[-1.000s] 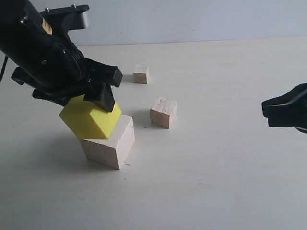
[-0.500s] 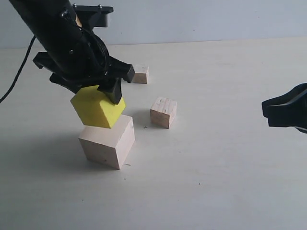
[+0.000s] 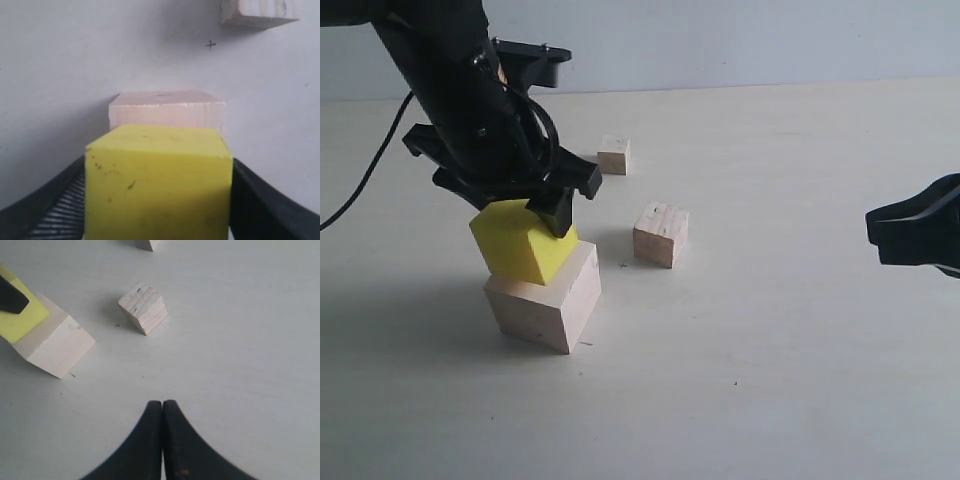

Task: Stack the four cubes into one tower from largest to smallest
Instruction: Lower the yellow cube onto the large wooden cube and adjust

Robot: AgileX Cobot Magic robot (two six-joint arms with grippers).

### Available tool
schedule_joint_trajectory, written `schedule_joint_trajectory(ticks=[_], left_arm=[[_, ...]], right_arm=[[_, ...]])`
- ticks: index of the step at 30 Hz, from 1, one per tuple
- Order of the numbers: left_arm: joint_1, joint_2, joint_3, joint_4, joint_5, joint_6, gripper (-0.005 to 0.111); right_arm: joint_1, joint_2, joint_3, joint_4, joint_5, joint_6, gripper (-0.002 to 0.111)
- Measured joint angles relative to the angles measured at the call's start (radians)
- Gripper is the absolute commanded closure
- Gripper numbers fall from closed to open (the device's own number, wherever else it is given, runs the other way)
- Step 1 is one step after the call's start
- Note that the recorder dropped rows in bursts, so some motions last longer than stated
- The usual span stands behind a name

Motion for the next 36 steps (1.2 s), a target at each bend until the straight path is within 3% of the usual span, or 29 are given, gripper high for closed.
schedule_joint_trajectory(ticks=[36], left_arm=[[-0.038, 0.037, 0.000, 0.038, -0.031, -0.035, 0.101]], right_arm=[[0.000, 0.000, 0.000, 0.000, 0.000, -0.002, 0.108]])
